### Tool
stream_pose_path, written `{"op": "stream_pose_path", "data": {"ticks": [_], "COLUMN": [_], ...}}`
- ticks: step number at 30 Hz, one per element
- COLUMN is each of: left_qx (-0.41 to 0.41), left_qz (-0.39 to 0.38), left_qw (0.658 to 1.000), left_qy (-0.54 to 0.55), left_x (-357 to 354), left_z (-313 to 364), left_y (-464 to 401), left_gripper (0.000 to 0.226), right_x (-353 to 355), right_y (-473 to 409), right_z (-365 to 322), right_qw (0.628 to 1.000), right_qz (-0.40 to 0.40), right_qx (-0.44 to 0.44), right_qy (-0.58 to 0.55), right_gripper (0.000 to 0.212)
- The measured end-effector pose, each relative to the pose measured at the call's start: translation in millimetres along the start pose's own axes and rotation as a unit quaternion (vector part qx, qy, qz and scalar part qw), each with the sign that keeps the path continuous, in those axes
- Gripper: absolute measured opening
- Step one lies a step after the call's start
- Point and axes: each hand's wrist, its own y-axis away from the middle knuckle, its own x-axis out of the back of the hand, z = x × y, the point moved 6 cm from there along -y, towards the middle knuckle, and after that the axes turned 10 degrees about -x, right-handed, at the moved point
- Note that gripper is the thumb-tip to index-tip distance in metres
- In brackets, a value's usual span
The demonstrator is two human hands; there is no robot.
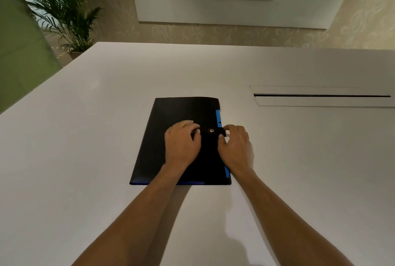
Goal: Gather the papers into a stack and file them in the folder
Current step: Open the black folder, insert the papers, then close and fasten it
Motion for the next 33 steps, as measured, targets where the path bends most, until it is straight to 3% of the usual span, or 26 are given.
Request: {"op": "stream_pose_path", "data": {"ticks": [2,6,11,13,15,18,21,25,33], "left_qx": [0.060,0.216,0.260,0.269,0.294,0.330,0.325,0.299,0.213], "left_qz": [-0.006,-0.088,-0.145,-0.130,-0.103,-0.103,-0.126,-0.096,-0.060], "left_qw": [0.997,0.968,0.952,0.953,0.950,0.924,0.914,0.923,0.946], "left_qy": [-0.041,-0.097,-0.075,-0.044,0.030,0.161,0.208,0.223,0.237], "left_x": [17,45,50,54,61,59,51,46,27], "left_z": [-10,-45,-58,-61,-69,-81,-78,-71,-48], "left_y": [0,17,31,29,26,27,25,14,-27], "left_gripper": [0.028,0.054,0.067,0.069,0.069,0.066,0.059,0.055,0.045], "right_x": [8,18,16,17,15,14,12,13,28], "right_y": [3,13,27,29,28,25,25,24,-16], "right_z": [3,3,1,2,9,16,17,21,43], "right_qw": [0.999,0.989,0.978,0.978,0.967,0.945,0.908,0.877,0.877], "right_qz": [-0.026,-0.131,-0.161,-0.168,-0.181,-0.193,-0.246,-0.285,-0.205], "right_qx": [-0.042,-0.066,-0.073,-0.109,-0.165,-0.203,-0.208,-0.208,-0.195], "right_qy": [-0.010,0.035,0.107,0.053,-0.072,-0.168,-0.267,-0.325,-0.389], "right_gripper": [0.036,0.043,0.047,0.046,0.048,0.034,0.046,0.056,0.064]}}
